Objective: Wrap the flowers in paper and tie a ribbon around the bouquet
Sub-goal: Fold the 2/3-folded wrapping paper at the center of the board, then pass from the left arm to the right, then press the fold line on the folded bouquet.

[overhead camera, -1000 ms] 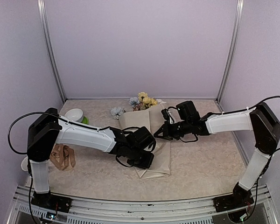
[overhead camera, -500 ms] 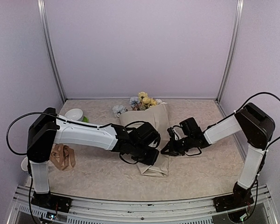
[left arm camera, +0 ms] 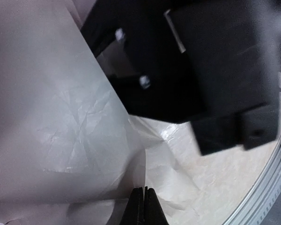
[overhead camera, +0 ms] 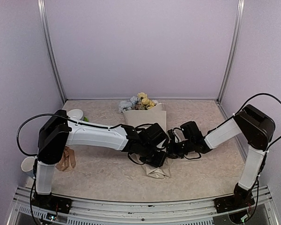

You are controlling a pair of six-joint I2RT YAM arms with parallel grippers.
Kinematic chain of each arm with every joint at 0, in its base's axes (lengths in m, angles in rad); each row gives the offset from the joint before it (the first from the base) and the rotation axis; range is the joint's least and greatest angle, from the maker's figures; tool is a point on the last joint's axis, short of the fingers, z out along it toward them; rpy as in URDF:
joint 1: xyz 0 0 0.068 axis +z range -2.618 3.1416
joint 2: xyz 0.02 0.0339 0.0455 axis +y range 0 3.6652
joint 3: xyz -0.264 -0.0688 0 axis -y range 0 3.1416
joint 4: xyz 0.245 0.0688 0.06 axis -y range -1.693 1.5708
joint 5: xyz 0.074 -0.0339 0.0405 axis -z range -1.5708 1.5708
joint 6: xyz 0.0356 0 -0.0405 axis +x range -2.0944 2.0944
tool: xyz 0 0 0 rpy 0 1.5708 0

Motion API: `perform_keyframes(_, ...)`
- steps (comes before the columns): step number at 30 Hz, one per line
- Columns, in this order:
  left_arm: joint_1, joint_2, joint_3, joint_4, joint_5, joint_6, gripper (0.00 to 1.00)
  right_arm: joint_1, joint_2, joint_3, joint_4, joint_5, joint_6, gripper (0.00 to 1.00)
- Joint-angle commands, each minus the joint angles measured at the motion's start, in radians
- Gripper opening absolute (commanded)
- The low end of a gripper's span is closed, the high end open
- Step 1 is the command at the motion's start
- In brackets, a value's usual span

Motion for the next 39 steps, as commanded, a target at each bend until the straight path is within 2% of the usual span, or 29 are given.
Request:
perform_keyframes(1,-0.014,0.069,0.022,-0.094,0.087,0.029,0.0,0.021,-0.04,-0.023,-0.052,0.02,0.022,0.0)
perform_keyframes(6,-0.013,0.073,0.018,-0.098,0.092,0.032,0.0,0.013,-0.148,-0.032,-0.103,0.081,0.032,0.0)
perform_keyframes(11,-0.013,0.073,0.007,-0.093,0.09,0.037,0.0,-0.048,-0.283,-0.038,-0.164,0.123,0.006,0.0)
perform_keyframes(13,-0.013,0.069,0.0,-0.088,0.09,0.037,0.0,-0.084,-0.305,-0.021,-0.18,0.113,-0.034,0.09)
perform_keyframes(16,-0.013,0.065,-0.006,-0.08,0.089,0.036,0.0,-0.116,-0.273,0.039,-0.212,0.061,-0.097,0.35)
perform_keyframes(18,-0.013,0.064,-0.006,-0.08,0.09,0.036,0.0,-0.12,-0.235,0.08,-0.233,0.053,-0.121,0.45)
perform_keyframes(28,-0.013,0.06,-0.013,-0.072,0.092,0.04,0.0,-0.118,-0.064,0.164,-0.171,-0.081,-0.128,0.49)
perform_keyframes(31,-0.012,0.059,-0.016,-0.07,0.093,0.042,0.0,-0.113,-0.04,0.149,-0.112,-0.161,-0.12,0.44)
perform_keyframes(35,-0.013,0.051,-0.026,-0.059,0.095,0.043,0.0,-0.105,0.002,0.136,-0.013,-0.284,-0.089,0.06)
perform_keyframes(36,-0.013,0.048,-0.028,-0.056,0.095,0.043,0.0,-0.105,0.006,0.136,-0.014,-0.287,-0.088,0.0)
perform_keyframes(39,-0.011,0.038,-0.031,-0.049,0.086,0.043,0.0,-0.107,0.005,0.146,-0.041,-0.255,-0.104,0.0)
